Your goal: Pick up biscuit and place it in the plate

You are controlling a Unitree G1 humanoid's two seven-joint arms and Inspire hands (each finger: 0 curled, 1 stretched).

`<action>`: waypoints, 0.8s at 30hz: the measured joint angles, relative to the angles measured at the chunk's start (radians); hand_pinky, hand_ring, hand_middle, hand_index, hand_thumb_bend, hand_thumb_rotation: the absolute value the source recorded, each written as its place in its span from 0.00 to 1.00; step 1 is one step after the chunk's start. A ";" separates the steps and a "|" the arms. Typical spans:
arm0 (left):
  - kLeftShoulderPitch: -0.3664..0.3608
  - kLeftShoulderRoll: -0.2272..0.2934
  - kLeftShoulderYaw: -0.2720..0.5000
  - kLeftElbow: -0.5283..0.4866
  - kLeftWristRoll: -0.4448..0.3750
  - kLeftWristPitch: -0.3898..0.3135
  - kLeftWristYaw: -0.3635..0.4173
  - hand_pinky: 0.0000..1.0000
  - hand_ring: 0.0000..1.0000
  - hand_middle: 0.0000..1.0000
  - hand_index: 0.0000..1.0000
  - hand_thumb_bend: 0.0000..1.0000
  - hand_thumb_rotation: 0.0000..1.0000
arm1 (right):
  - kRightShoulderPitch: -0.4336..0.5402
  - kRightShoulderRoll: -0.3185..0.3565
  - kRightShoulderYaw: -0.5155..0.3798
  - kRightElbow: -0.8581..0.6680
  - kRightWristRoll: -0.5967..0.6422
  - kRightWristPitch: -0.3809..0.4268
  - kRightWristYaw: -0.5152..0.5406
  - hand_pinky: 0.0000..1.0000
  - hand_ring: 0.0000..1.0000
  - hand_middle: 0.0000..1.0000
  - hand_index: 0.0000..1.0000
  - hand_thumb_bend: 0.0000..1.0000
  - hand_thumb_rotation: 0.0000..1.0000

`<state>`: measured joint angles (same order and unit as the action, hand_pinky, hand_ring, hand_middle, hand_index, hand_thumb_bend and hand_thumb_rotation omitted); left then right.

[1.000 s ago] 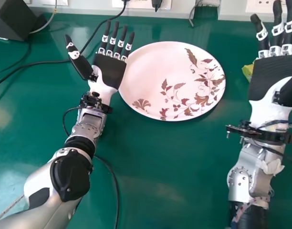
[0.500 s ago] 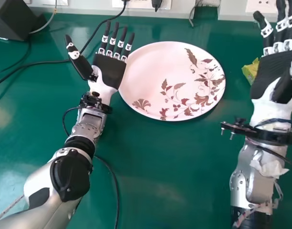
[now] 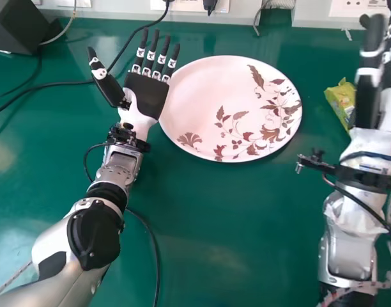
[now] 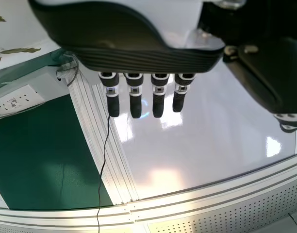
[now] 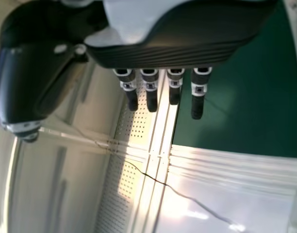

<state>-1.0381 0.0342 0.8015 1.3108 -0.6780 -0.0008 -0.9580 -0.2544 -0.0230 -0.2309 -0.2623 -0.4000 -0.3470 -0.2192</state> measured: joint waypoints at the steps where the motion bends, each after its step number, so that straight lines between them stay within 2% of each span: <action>1: 0.000 0.000 0.000 0.000 0.000 0.000 0.000 0.91 0.95 0.98 1.00 1.00 0.88 | 0.001 -0.004 0.006 -0.008 -0.039 0.015 -0.017 0.84 0.85 0.98 0.98 0.93 0.41; 5: 0.000 0.001 0.000 0.000 0.000 0.002 0.000 0.95 0.96 1.00 1.00 1.00 0.84 | 0.017 -0.016 0.029 -0.042 -0.137 0.059 -0.057 0.84 0.84 0.97 0.98 0.93 0.41; 12: 0.000 0.001 0.000 0.001 0.001 0.000 0.010 0.87 0.96 1.00 1.00 1.00 0.86 | 0.036 -0.031 0.061 -0.085 -0.278 0.138 -0.104 0.82 0.83 0.95 0.96 0.95 0.38; 19: 0.000 0.001 0.000 0.001 0.000 0.000 0.011 0.88 0.95 0.98 1.00 1.00 0.81 | 0.051 -0.039 0.098 -0.148 -0.426 0.283 -0.112 0.82 0.83 0.97 0.98 0.93 0.40; 24: 0.000 0.001 0.000 0.001 0.000 -0.001 0.011 0.98 0.98 1.00 1.00 1.00 0.81 | 0.059 -0.045 0.127 -0.172 -0.506 0.368 -0.108 0.82 0.83 0.97 0.97 0.94 0.38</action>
<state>-1.0381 0.0354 0.8014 1.3117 -0.6782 -0.0013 -0.9471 -0.1953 -0.0680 -0.1043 -0.4341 -0.9058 0.0213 -0.3268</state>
